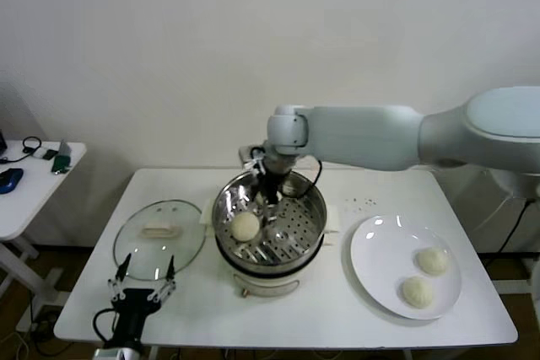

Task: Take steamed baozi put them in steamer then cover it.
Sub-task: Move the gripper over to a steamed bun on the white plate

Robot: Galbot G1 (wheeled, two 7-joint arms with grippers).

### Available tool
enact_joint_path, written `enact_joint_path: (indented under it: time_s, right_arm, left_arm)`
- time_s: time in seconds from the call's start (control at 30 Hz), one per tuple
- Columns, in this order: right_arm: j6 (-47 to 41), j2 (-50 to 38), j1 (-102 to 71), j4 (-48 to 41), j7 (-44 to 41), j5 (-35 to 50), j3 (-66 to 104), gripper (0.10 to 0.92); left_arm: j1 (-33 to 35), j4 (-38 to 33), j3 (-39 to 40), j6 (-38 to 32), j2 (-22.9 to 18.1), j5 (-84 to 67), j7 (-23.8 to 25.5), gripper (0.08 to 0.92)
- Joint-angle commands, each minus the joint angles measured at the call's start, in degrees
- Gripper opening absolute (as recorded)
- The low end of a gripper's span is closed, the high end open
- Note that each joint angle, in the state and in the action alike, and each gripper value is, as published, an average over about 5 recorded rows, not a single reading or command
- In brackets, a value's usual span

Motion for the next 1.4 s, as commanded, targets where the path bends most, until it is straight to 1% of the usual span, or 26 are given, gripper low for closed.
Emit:
enact_joint_path:
  time_s: [0.03,0.13,0.3,0.47,0.6,0.8,0.93,1.4]
  right_arm:
    - [4.65,-20.04,9.11,11.50,-5.44,-7.68,-0.85,0.823]
    - [5.27,-27.26,9.57,15.68,-6.30,-10.74,-1.59,0.823]
    - [6.36,-37.14,6.73,19.22,-7.09,-18.92,-2.04,0.823]
    - [6.66,-45.09,-1.97,20.04,-6.91,-26.13,1.04,0.823]
    - [6.78,-48.93,-11.88,19.18,-6.72,-30.49,6.18,0.823]
    - [6.76,-52.13,-26.48,18.10,-6.85,-35.24,16.87,0.823]
    - [7.21,-52.66,-31.86,17.26,-7.17,-37.63,20.55,0.823]
    - [7.76,-50.78,-40.23,12.83,-6.92,-41.23,25.90,0.823]
  left_arm:
    - [-0.36,0.07,-0.08,0.12,-0.07,-0.06,-0.08,0.823]
    - [-0.52,-0.02,-0.21,0.19,-0.09,-0.09,-0.10,0.823]
    - [-0.72,-0.14,-0.17,0.49,-0.23,0.04,-0.11,0.823]
    - [-0.45,-0.41,-0.25,0.71,-0.74,0.51,-0.14,0.823]
    - [-0.01,-0.54,-0.40,0.73,-1.23,0.79,-0.15,0.823]
    - [-0.09,-0.51,-0.18,1.18,-1.77,1.13,-0.26,0.823]
    - [-0.24,-0.19,-0.02,1.34,-2.00,1.38,-0.33,0.823]
    - [-1.14,1.37,0.11,1.44,-2.43,1.59,-0.47,0.823]
